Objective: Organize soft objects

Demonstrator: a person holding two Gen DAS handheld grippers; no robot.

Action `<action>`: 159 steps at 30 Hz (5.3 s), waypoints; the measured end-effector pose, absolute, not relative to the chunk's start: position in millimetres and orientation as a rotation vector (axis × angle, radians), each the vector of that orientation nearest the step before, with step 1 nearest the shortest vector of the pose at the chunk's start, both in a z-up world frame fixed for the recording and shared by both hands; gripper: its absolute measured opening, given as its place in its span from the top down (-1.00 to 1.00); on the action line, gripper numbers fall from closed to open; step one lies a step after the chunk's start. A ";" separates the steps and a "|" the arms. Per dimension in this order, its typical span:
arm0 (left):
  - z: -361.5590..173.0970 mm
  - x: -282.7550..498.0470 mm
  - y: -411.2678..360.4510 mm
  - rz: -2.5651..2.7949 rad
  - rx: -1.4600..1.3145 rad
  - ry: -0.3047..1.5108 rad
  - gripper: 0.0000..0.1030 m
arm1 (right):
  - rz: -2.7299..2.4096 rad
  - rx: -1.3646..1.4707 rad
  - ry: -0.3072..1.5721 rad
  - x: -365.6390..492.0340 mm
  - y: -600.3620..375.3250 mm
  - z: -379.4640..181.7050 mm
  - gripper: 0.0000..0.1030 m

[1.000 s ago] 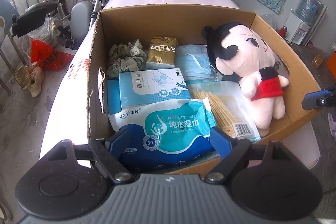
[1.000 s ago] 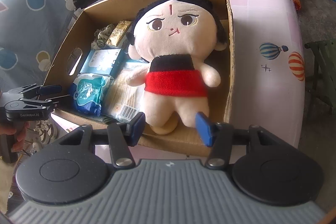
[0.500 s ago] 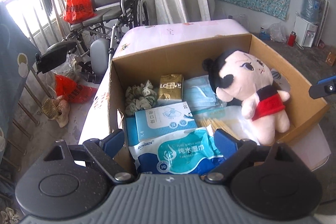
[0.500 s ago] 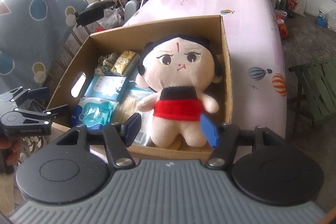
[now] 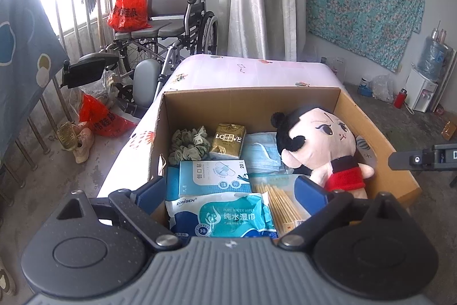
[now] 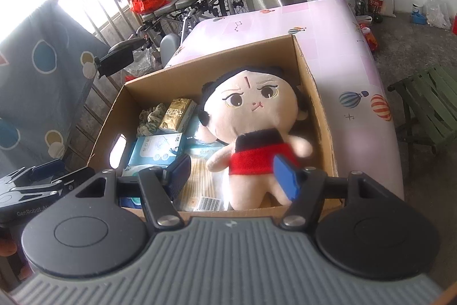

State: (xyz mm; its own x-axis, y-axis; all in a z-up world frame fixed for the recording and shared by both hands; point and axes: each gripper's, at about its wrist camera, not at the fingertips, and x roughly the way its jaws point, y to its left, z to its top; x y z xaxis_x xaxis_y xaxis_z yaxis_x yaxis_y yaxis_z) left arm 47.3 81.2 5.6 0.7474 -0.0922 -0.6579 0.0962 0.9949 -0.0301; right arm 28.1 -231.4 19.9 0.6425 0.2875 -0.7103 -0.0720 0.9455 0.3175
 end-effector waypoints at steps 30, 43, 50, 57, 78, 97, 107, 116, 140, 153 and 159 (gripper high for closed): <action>-55.2 73.6 119.1 -0.137 0.076 0.900 -0.10 | 0.244 0.162 1.091 54.1 -223.5 -38.1 -0.30; -29.3 227.8 60.4 -0.411 0.342 0.930 -0.04 | 0.295 0.084 0.912 133.1 -204.6 -6.7 -0.32; -89.1 291.4 27.1 -0.382 0.415 1.057 -0.03 | 0.234 0.146 0.862 175.3 -214.0 -41.5 -0.34; -94.9 295.7 46.4 -0.279 0.221 1.069 0.59 | 0.210 0.197 0.844 179.7 -232.1 -56.9 -0.36; -90.5 298.0 62.0 -0.154 0.136 1.050 0.53 | 0.203 0.242 0.850 164.0 -236.3 -56.2 -0.39; -93.8 183.5 41.1 -0.509 0.441 1.115 0.27 | 0.156 0.250 0.892 110.5 -256.3 -49.3 -0.38; -62.3 168.1 59.0 -0.499 0.330 1.047 0.31 | 0.149 0.296 0.886 87.3 -270.1 -41.3 -0.38; -91.0 159.4 58.6 -0.491 0.379 1.088 0.37 | 0.143 0.226 0.897 83.9 -257.2 -45.8 -0.40; 1.0 80.1 65.4 -0.051 0.007 0.815 -0.70 | 0.193 0.202 0.849 32.5 -220.7 -7.5 -0.40; 10.8 57.6 61.4 -0.040 0.022 0.775 -0.70 | 0.194 0.175 0.829 22.7 -213.1 1.1 -0.43; 12.1 55.5 59.4 -0.033 0.033 0.766 -0.71 | 0.209 0.166 0.834 21.2 -207.2 0.4 -0.43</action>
